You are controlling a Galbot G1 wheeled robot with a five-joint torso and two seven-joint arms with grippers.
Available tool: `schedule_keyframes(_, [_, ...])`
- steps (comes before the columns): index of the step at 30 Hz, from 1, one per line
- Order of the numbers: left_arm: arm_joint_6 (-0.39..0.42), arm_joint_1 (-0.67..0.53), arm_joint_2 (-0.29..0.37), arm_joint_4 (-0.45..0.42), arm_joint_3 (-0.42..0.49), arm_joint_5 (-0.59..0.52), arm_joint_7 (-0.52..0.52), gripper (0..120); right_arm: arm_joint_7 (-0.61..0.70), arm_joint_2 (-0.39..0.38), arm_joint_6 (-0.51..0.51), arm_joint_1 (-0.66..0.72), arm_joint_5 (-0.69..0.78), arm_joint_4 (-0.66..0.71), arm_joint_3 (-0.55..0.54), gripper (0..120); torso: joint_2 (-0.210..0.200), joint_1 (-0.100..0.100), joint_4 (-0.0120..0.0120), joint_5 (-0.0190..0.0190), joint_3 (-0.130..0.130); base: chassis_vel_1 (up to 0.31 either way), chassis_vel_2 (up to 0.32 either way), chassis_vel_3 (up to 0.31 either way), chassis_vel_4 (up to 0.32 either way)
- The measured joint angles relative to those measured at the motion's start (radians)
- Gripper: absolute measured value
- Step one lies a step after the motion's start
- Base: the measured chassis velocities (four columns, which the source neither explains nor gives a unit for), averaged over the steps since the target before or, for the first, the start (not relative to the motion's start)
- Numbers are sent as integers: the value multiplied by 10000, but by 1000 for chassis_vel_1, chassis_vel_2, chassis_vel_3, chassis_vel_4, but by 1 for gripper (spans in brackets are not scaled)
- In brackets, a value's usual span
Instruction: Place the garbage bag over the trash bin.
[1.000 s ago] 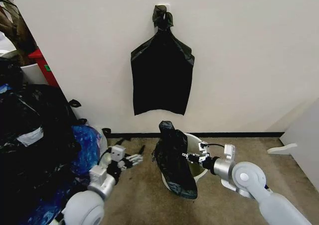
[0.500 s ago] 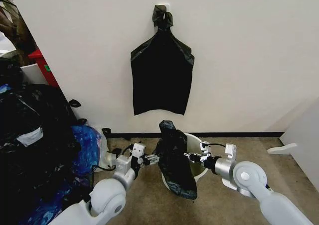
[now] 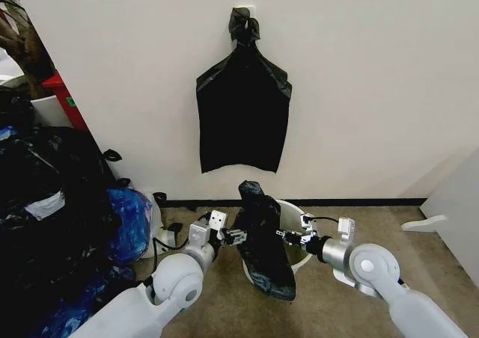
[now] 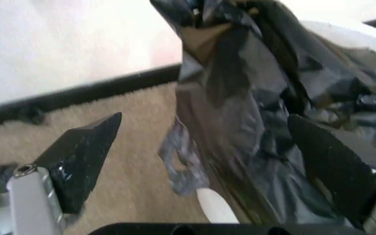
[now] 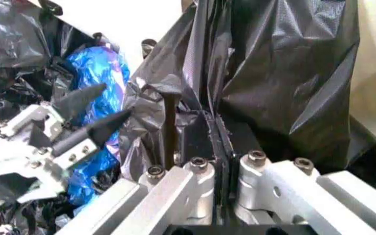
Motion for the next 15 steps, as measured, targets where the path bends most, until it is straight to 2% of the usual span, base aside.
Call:
schedule_keyframes(8, [303,-75,-405,280,168,-258,-250,100,31,33,70,-138,-3,86,1,0,0,0,0,0,0,0,0,0,0])
schedule_keyframes(15, [627,-163,-1049,627,243,-363,-535,100,98,78,100,-157,-22,95,-24,0,0,0,-1,0,0,0,0,0,0])
